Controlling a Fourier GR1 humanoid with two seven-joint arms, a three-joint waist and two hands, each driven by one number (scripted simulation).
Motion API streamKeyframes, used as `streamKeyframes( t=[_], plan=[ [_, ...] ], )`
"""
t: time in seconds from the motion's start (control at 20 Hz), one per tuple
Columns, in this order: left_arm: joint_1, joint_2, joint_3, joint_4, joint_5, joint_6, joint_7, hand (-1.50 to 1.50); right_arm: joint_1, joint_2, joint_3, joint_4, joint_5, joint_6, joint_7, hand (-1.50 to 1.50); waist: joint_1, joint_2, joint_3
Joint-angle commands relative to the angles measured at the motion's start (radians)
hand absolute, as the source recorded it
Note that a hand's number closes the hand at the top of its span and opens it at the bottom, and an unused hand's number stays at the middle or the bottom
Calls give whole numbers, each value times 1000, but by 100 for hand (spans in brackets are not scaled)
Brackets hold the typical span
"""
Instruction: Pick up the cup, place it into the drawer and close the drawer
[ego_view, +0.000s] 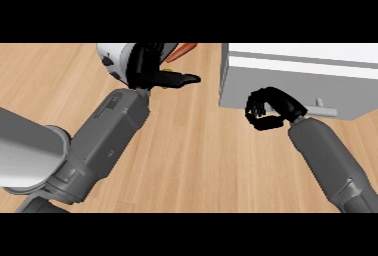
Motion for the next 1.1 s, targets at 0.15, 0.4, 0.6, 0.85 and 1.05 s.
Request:
streamKeyframes(
  t=[0.15, 0.4, 0.6, 0.85, 1.05],
  plan=[
    [82, 37, -14, -62, 2, -58, 14, -150, -204, -64, -143, 185, -44, -68, -21, 150, 51, 17, 2],
    [76, 60, -24, -90, 3, -86, 52, -150, -242, -101, -186, 193, -85, -33, 13, 150, 72, 21, 2],
    [109, 63, -29, -109, 9, -115, 46, -150, -243, -153, -209, 170, -114, 16, 10, 150, 84, 22, 1],
    [127, 90, -18, -118, 19, -140, 47, -150, -234, -178, -224, 129, -147, 64, 0, 150, 103, 29, 0],
    [126, 84, -22, -129, 21, -142, 58, -150, -230, -188, -234, 105, -170, 103, 18, 150, 106, 27, 0]
  ],
)
